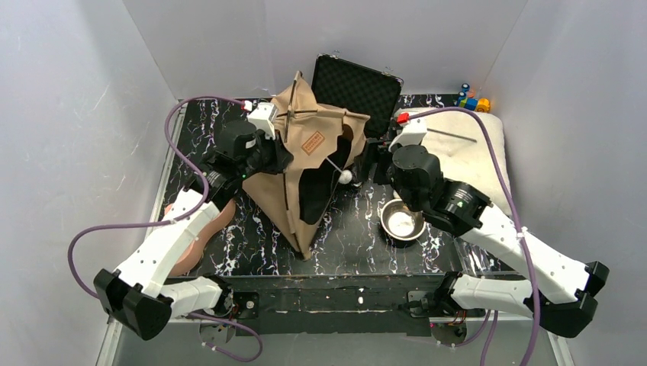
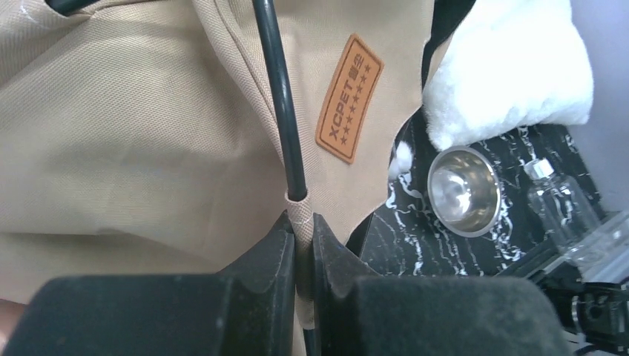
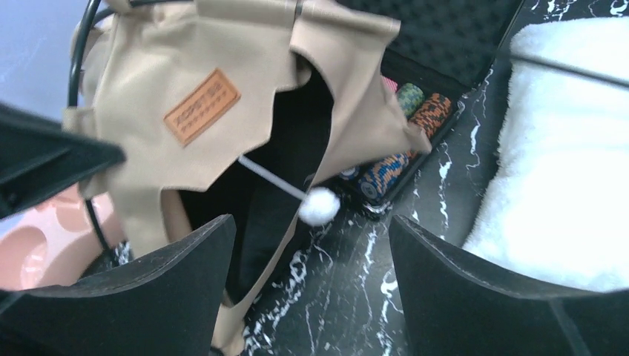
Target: Set up the pet tent
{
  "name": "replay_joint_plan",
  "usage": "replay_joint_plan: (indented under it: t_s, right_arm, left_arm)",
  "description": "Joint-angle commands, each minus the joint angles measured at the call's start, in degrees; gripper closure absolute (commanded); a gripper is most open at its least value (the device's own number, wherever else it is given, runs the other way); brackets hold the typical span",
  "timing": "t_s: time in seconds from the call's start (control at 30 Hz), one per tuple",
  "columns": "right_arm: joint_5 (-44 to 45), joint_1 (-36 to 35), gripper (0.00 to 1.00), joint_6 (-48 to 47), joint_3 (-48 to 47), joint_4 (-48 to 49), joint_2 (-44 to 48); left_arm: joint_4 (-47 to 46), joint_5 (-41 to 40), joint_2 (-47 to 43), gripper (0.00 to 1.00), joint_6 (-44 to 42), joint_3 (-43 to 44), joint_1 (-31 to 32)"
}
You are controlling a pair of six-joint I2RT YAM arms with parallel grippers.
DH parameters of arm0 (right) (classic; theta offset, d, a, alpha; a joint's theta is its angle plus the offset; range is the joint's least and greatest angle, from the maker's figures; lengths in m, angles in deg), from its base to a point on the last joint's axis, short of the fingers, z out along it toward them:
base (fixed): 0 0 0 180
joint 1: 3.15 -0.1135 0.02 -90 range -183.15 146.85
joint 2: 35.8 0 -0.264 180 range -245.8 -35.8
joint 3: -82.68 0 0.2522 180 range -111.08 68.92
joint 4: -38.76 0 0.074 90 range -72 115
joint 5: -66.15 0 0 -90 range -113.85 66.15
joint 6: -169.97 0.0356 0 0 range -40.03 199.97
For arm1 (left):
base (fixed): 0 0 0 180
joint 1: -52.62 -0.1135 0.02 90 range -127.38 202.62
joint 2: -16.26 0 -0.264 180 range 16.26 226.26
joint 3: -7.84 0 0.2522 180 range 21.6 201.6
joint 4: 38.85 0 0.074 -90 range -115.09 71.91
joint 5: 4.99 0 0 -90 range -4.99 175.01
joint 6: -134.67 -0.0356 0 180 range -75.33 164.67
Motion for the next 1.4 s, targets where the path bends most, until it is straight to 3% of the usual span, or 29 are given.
replay_joint_plan:
  t_s: [0.0, 0.2, 0.43, 0.57, 0.73, 0.93, 1.0, 1.13, 1.27, 1.37]
  right_arm:
    - [0.07, 3.23, 0.16, 4.53, 2.49, 14.62, -1.94]
    - [0.98, 6.51, 0.17, 10.41, 9.91, 27.32, -4.88]
    - [0.86, 7.35, 0.20, 13.70, 11.37, 31.43, -8.66]
    - [-1.54, 9.97, 0.28, 16.28, 12.47, 33.20, -10.74]
    - [-8.06, 11.29, 0.31, 11.24, 14.11, 41.21, -13.45]
    - [-8.65, 11.50, 0.31, 9.36, 11.73, 41.52, -17.53]
    - [-8.52, 12.14, 0.39, 9.23, 11.19, 41.77, -18.55]
    - [-8.66, 13.79, 0.64, 9.35, 11.55, 42.82, -19.20]
    - [-7.63, 15.53, 0.96, 11.18, 13.12, 42.48, -18.05]
    - [-2.40, 16.02, 0.99, 17.47, 14.73, 37.97, -16.07]
  left_arm:
    - [1.59, -2.57, -5.01, 1.00, -9.72, 1.55, -0.88]
    - [1.10, 0.32, -7.20, 1.00, -7.56, -1.85, -1.78]
    - [-0.33, 2.27, -9.31, 1.00, -5.08, -3.43, -2.96]
    - [-0.19, 3.46, -9.72, 1.00, -4.13, -3.45, -3.71]
    - [-0.01, 5.79, -9.60, 1.00, -2.27, -2.82, -4.51]
    - [-0.19, 7.52, -9.84, 1.00, -1.93, -2.58, -4.97]
    - [-0.18, 7.82, -10.13, 1.00, -1.93, -2.70, -5.20]
    - [0.24, 7.86, -10.65, 1.00, -2.14, -2.46, -6.03]
    - [0.80, 6.76, -11.46, 1.00, -1.49, -2.37, -7.18]
    - [1.02, 5.46, -11.97, 1.00, 0.52, -2.45, -8.66]
